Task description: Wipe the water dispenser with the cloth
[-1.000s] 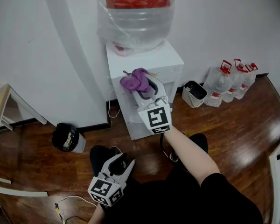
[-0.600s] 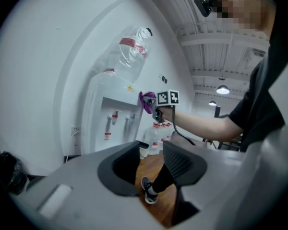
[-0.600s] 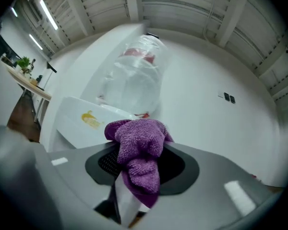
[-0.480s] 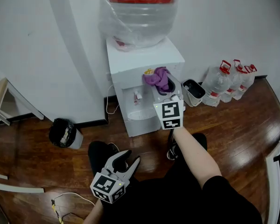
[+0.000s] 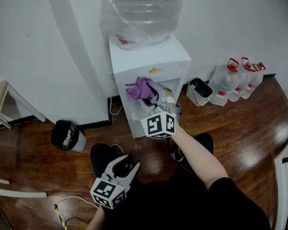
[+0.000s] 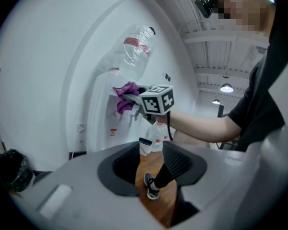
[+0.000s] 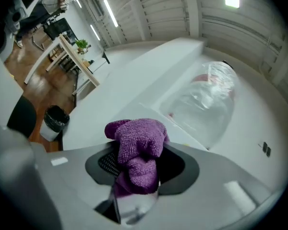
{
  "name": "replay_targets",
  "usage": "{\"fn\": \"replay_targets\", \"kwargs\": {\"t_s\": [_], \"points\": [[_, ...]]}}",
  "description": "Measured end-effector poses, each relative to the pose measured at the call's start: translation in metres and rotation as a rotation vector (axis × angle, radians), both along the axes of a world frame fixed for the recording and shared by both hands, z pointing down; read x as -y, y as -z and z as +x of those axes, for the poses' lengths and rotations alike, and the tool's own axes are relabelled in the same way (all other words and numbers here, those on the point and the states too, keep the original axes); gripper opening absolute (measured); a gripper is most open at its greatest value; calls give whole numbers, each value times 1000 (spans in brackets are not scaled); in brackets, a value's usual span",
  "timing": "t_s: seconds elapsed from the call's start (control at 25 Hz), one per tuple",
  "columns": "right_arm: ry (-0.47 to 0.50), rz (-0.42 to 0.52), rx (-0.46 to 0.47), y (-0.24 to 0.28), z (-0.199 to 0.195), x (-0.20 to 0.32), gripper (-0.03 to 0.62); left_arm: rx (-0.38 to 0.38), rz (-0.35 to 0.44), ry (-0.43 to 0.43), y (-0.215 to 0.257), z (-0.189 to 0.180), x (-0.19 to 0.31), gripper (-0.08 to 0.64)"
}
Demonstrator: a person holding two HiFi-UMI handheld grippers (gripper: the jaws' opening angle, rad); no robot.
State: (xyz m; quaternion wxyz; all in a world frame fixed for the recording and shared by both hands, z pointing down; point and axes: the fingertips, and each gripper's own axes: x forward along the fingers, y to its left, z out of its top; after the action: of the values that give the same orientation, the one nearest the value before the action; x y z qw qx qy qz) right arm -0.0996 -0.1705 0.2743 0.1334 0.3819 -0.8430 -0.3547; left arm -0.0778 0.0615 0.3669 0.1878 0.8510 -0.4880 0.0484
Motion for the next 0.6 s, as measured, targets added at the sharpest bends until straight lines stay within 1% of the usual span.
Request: {"fn": "replay_targets", "kwargs": {"t_s": [0.12, 0.2, 0.24, 0.28, 0.32, 0.36, 0.4, 0.44, 0.52, 0.6], "points": [[-175, -27, 71, 1, 91, 43, 186, -7, 5, -39, -5, 9, 4, 173], [-304, -70, 126, 2, 148, 71, 186, -8, 15, -55, -3, 16, 8, 173], [-359, -90, 150, 5, 169, 80, 186, -11, 23, -63, -3, 19, 9, 173], [-397, -103, 168, 9, 182, 86, 186, -12, 25, -66, -2, 22, 10, 173], [-409, -105, 181, 14, 184, 86, 186, -12, 23, -64, 0, 23, 10, 173], [-391, -97, 189, 19, 175, 82, 186, -10, 19, -60, 3, 24, 10, 173], [-345, -81, 189, 24, 154, 74, 186, -8, 19, -57, 3, 24, 10, 173], [-281, -56, 174, 28, 124, 62, 186, -7, 23, -58, 2, 23, 9, 173], [-131, 16, 95, 36, 49, 29, 186, -6, 25, -54, 0, 22, 6, 173], [5, 113, -17, 40, -26, -10, 186, -5, 24, -39, 0, 19, 3, 173]]}}
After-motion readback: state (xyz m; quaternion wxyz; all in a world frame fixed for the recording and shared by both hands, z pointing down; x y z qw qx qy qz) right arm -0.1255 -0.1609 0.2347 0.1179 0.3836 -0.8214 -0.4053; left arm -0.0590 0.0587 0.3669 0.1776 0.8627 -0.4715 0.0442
